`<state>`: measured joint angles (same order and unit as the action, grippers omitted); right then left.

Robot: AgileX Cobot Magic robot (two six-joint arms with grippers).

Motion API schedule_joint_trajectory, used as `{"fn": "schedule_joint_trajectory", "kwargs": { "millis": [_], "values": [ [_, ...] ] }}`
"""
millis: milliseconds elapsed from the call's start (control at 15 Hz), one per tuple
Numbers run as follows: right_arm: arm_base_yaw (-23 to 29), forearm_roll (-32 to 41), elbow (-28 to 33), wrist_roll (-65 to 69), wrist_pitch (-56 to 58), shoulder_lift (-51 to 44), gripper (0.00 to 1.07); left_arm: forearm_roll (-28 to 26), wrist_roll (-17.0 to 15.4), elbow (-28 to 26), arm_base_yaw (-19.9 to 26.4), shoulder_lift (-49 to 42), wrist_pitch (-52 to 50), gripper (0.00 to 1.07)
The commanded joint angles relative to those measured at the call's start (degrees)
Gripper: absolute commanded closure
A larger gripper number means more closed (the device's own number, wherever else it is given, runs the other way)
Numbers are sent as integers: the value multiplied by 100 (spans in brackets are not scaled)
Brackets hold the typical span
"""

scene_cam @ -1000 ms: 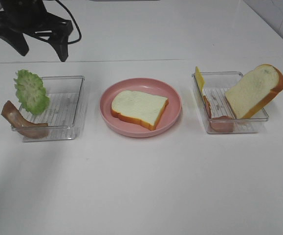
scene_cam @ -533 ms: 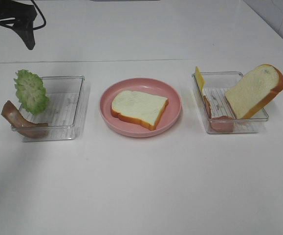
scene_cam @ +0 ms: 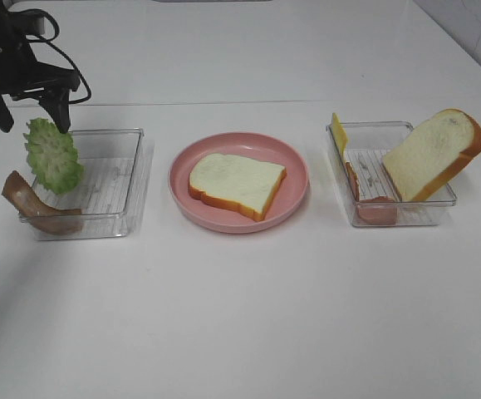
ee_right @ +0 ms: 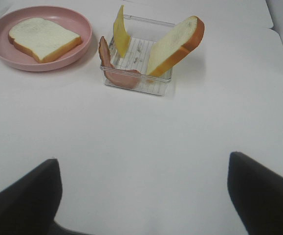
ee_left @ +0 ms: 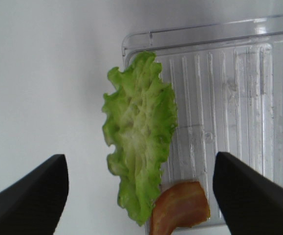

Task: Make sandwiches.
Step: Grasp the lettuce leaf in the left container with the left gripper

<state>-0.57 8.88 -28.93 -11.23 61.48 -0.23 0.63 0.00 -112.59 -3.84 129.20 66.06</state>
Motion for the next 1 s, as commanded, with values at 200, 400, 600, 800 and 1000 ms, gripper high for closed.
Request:
{"fn": "schedule_joint_trajectory", "kwargs": {
  "millis": [200, 400, 600, 800, 1000],
  "values": [
    [-29, 17, 0, -46, -29, -115, 26, -126, 0, -6, -34, 80, -361, 48],
    [-29, 17, 0, -46, -29, -115, 26, -178, 69, -6, -34, 206, -281, 48],
    [-29, 17, 0, -46, -29, -115, 26, -172, 115, -6, -34, 321, -264, 60],
    [-29, 17, 0, -46, -29, -115, 26, -183, 132, -6, -34, 321, -355, 105],
    [-29, 17, 0, -46, -29, -115, 26, -183, 166, -6, -34, 235, -327, 107]
  ]
}}
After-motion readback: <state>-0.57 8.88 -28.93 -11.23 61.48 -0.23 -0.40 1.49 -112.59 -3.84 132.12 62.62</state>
